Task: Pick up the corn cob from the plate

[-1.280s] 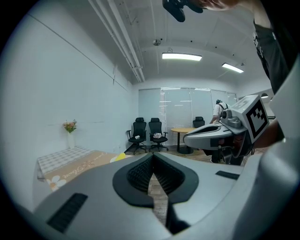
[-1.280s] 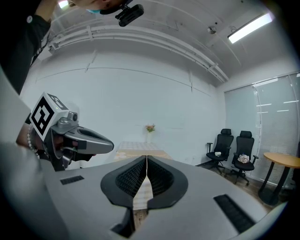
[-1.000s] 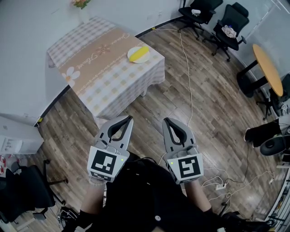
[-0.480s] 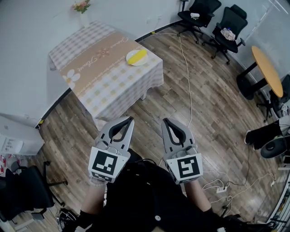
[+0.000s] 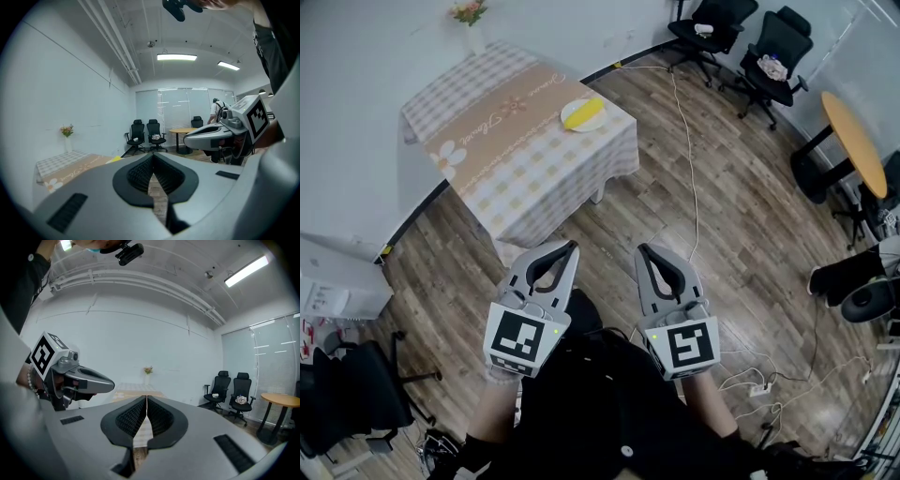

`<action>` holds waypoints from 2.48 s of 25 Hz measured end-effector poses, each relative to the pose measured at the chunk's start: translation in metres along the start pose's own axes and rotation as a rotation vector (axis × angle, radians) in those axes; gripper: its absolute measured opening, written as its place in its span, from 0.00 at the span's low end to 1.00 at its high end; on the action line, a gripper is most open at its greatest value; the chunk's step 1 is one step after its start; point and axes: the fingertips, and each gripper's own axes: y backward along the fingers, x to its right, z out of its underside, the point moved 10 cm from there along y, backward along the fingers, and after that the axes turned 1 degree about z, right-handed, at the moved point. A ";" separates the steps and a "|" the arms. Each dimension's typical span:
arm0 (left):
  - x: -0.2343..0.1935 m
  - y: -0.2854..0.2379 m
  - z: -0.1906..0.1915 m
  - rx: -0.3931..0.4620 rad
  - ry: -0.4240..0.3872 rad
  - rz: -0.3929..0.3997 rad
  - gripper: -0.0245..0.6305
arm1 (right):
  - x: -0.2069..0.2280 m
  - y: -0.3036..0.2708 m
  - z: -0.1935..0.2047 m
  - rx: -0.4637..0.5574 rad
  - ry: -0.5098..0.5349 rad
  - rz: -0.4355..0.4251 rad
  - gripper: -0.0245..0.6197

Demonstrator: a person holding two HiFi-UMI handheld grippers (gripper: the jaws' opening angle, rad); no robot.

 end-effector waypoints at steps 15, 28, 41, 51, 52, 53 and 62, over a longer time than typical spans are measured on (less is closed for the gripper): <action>-0.016 -0.037 0.002 0.002 -0.007 0.039 0.06 | 0.023 -0.018 0.003 -0.039 -0.016 0.056 0.10; -0.057 -0.111 -0.002 -0.013 0.014 0.087 0.06 | 0.066 -0.075 0.006 -0.073 -0.019 0.044 0.10; -0.106 -0.186 -0.023 0.014 0.009 0.127 0.06 | 0.117 -0.138 -0.016 -0.064 -0.006 0.078 0.10; -0.147 -0.239 -0.031 0.009 0.017 0.140 0.06 | 0.149 -0.193 -0.029 -0.084 -0.003 0.071 0.10; -0.151 -0.244 -0.032 0.010 0.017 0.140 0.06 | 0.153 -0.200 -0.030 -0.084 -0.001 0.070 0.10; -0.156 -0.250 -0.033 0.011 0.016 0.139 0.06 | 0.156 -0.206 -0.032 -0.083 0.002 0.069 0.10; -0.194 -0.298 -0.034 0.009 0.015 0.139 0.06 | 0.187 -0.257 -0.034 -0.085 0.004 0.065 0.10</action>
